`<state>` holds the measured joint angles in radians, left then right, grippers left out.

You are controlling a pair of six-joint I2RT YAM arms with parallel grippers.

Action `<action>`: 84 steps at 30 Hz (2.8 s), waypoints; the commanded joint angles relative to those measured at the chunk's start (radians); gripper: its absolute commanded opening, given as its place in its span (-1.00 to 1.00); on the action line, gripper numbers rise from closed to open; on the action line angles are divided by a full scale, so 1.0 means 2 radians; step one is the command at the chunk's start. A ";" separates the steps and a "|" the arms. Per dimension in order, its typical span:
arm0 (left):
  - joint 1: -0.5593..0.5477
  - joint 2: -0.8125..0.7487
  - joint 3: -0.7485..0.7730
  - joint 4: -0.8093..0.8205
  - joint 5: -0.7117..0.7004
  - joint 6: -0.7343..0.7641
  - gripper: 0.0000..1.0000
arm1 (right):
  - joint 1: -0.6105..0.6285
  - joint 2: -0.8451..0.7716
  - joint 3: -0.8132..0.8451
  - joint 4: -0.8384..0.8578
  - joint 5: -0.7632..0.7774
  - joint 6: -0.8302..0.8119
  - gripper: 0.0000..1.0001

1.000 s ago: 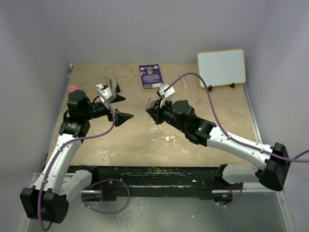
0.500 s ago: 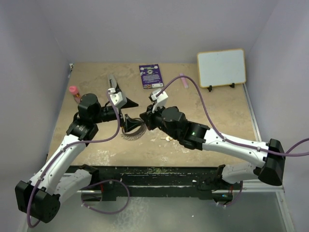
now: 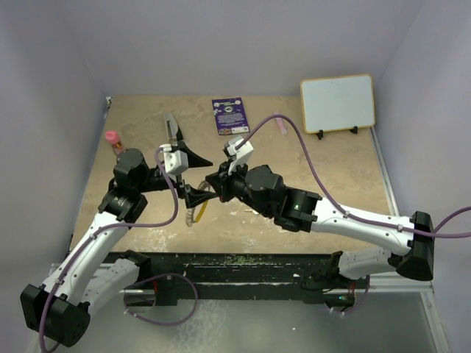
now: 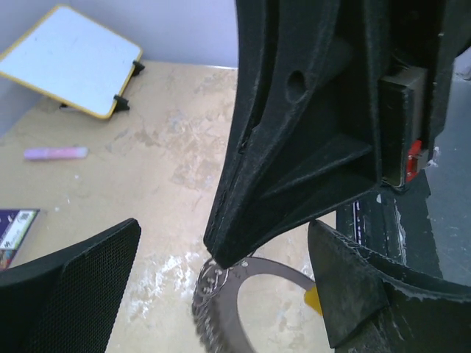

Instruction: Put the keys on the keyring

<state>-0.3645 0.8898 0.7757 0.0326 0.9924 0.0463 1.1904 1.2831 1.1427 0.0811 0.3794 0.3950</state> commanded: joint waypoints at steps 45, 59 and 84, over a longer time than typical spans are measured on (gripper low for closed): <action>-0.006 -0.032 0.006 0.037 0.097 0.031 -0.46 | 0.042 -0.075 -0.020 0.060 0.031 0.012 -1.00; -0.006 -0.036 0.008 0.066 0.087 0.014 -0.91 | 0.044 -0.096 -0.046 0.065 0.043 0.015 -1.00; -0.006 -0.020 0.002 0.074 0.114 -0.062 -0.06 | 0.050 -0.110 -0.072 0.089 0.051 0.011 -1.00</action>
<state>-0.3737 0.8490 0.7662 0.1505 1.1740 0.0120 1.2793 1.0599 0.9459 0.1749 0.4614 0.4374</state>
